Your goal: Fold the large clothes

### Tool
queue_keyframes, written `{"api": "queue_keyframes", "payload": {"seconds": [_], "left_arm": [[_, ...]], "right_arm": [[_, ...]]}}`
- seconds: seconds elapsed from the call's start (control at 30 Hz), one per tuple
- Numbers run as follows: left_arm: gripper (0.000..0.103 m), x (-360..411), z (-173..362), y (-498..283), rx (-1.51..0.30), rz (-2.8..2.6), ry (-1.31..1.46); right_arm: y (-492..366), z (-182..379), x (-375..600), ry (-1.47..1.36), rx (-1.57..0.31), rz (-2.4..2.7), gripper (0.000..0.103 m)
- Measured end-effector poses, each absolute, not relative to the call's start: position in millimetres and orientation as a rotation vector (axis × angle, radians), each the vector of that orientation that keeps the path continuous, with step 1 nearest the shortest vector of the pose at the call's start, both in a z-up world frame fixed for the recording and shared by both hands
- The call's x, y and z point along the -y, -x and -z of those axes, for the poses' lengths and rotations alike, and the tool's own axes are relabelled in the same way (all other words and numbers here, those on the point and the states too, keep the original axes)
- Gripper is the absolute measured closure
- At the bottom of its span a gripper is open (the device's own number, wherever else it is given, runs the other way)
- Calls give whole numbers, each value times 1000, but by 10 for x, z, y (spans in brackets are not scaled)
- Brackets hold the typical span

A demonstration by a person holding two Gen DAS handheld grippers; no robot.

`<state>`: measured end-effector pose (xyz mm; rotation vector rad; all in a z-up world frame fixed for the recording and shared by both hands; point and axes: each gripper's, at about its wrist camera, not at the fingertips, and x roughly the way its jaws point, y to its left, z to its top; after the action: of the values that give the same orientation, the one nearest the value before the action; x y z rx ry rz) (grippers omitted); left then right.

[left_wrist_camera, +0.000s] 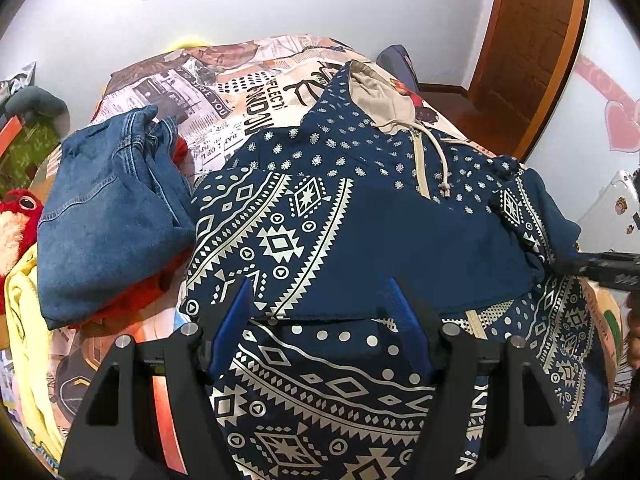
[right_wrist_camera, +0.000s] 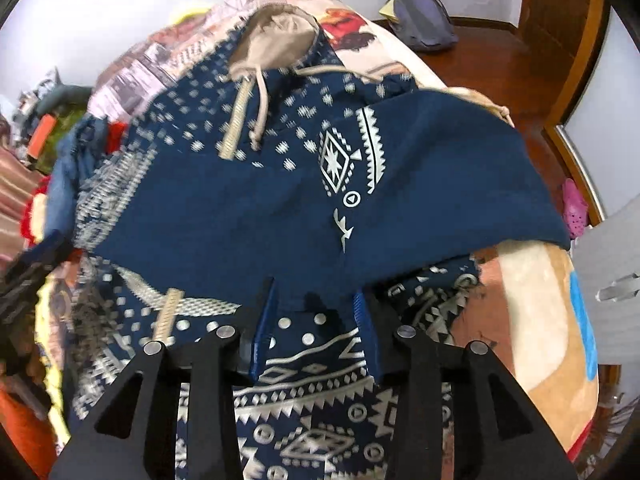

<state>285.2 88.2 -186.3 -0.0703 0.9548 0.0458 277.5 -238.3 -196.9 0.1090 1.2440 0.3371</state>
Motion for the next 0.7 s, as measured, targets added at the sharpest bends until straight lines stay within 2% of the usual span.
{"api": "queue_keyframes", "payload": {"seconds": [0.07, 0.2, 0.3, 0.7], "left_arm": [[35, -877, 1880, -2865, -959, -45, 74], [35, -848, 1900, -2881, -965, -41, 79], [35, -817, 1901, -2889, -963, -37, 73], [35, -813, 1944, -2904, -973, -50, 73]], "right_arm": [[-2768, 1858, 2504, -156, -1221, -344, 66], [-2810, 1670, 2813, -231, -1134, -247, 56], [-2897, 1680, 3106, -315, -1116, -161, 54], [-3091, 2415, 3954, -735, -1184, 65, 54]]}}
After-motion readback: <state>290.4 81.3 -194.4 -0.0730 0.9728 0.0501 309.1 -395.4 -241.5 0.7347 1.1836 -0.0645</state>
